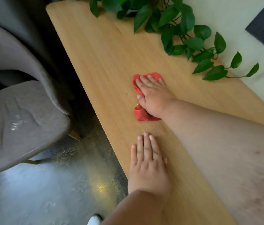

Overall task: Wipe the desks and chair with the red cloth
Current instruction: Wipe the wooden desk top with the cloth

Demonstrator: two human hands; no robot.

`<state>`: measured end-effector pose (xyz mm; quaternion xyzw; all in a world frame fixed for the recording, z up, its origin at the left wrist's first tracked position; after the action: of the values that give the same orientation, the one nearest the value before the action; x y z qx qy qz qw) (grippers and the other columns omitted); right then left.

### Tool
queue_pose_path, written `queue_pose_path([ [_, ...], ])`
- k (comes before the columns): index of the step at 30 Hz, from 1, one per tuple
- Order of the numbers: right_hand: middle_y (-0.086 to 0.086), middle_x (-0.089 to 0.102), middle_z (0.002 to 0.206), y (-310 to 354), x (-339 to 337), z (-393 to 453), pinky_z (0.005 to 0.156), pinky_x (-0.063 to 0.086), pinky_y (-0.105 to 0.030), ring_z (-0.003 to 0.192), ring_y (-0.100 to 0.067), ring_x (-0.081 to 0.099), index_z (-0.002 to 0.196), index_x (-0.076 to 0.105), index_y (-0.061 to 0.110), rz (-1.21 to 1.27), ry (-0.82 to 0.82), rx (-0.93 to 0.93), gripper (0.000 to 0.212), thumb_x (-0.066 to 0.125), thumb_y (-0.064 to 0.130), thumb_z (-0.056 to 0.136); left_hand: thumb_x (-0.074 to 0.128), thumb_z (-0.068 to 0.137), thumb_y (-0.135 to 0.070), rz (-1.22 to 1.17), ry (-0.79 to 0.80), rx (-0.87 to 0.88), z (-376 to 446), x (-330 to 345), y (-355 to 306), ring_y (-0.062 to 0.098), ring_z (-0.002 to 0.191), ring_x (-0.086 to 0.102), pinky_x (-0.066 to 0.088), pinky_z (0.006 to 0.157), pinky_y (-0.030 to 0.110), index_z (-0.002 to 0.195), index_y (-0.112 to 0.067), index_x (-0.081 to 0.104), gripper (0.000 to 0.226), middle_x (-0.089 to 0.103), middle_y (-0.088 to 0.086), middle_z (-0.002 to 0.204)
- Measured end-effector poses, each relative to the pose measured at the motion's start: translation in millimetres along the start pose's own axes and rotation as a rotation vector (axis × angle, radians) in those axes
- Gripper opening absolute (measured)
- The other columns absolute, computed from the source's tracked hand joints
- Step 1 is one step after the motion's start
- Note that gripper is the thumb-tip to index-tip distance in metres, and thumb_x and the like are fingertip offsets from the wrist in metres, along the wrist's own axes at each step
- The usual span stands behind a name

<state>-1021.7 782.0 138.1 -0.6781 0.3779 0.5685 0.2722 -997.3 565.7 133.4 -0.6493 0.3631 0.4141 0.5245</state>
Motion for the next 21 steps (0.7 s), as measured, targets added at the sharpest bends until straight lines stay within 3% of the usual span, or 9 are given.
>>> queue_pose_path([
  [5,0.009,0.005,0.166,20.5,6.1,-28.6,0.121,-0.005,-0.039,0.152,-0.015,-0.001,0.156,0.010,0.033,-0.044,0.038,-0.268,0.063,0.026,0.046,0.097,0.039,0.094,-0.035,-0.019,-0.026,-0.023,-0.9,0.5,0.8,0.034,0.147,0.013,0.006,0.115,0.043,0.149,0.002,0.008,0.073,0.012,0.021,0.158],
  [10,0.010,0.011,0.165,18.7,13.2,-71.5,0.120,-0.005,-0.039,0.152,-0.015,0.002,0.155,0.017,0.036,-0.025,0.039,-0.301,0.063,0.029,0.046,0.094,0.012,0.094,-0.039,-0.006,0.004,-0.039,1.6,4.3,1.5,0.025,0.144,-0.029,-0.024,0.113,0.036,0.141,-0.008,-0.034,0.073,-0.028,0.013,0.156],
  [14,0.010,0.014,0.165,15.2,21.7,-111.4,0.121,-0.003,-0.039,0.152,-0.014,0.004,0.154,0.021,0.038,-0.021,0.071,-0.331,0.060,0.031,0.046,0.095,0.015,0.094,-0.033,-0.011,0.011,-0.048,-0.2,1.6,2.4,0.022,0.143,-0.031,-0.024,0.114,0.035,0.140,-0.008,-0.038,0.074,-0.030,0.013,0.157],
  [21,0.012,0.022,0.163,-7.6,36.8,-201.1,0.123,0.004,-0.044,0.152,-0.015,0.011,0.150,0.030,0.041,0.059,0.116,-0.231,0.064,0.026,0.047,0.087,0.003,0.078,-0.044,0.003,0.031,-0.053,-2.0,1.7,-0.6,0.018,0.142,-0.031,-0.023,0.113,0.034,0.137,-0.011,-0.040,0.081,-0.027,0.010,0.158],
])
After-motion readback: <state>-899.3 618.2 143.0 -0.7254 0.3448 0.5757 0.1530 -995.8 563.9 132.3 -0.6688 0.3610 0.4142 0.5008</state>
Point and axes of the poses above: each hand's wrist, its own z-axis towards the middle knuckle, its own x-axis out of the palm, y = z × x, the point moved 10 cm from there along z, towards the middle knuckle
